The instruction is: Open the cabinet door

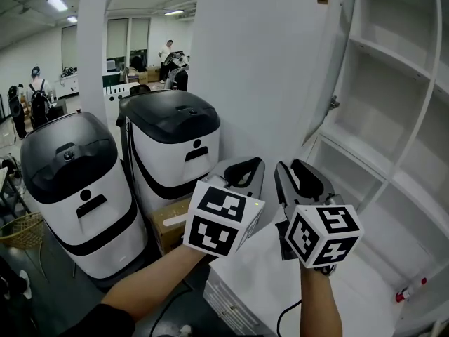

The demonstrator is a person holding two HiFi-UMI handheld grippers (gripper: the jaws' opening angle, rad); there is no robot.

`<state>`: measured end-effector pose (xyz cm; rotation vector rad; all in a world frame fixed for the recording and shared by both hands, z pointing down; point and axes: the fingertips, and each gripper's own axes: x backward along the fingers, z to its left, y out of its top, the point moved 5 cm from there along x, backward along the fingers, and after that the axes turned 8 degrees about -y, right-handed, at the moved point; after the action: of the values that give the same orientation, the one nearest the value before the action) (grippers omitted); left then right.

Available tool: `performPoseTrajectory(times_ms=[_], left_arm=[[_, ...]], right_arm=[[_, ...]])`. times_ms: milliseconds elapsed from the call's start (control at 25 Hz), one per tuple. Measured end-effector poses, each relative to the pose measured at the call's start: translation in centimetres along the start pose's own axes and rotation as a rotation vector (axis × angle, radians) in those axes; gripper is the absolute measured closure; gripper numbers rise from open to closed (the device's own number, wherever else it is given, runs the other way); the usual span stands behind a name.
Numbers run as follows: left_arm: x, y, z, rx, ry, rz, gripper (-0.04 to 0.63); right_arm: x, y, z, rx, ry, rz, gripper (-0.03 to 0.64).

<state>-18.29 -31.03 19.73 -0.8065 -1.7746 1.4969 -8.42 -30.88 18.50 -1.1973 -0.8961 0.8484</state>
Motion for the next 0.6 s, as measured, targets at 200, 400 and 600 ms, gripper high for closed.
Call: performPoseTrajectory(times_ms=[200, 400, 600], left_arm=[[0.4, -0.5, 1.5, -0.004, 0.014, 0.015, 0.583], [0.7, -0.6, 2.5, -0.007, 0.004, 0.012, 0.583], [0.7, -0.9, 3.6, -0.008, -0.016, 0.011, 0.583]], right_arm=[[-1.2, -0.1, 0.9, 0.010, -0.007, -0.006, 0.486], [-2.5, -0.2, 1.8, 0.017, -0.014, -0.016, 0.483], [-3.8, -0.3, 2.8, 0.028, -0.024, -0.025, 0.483]])
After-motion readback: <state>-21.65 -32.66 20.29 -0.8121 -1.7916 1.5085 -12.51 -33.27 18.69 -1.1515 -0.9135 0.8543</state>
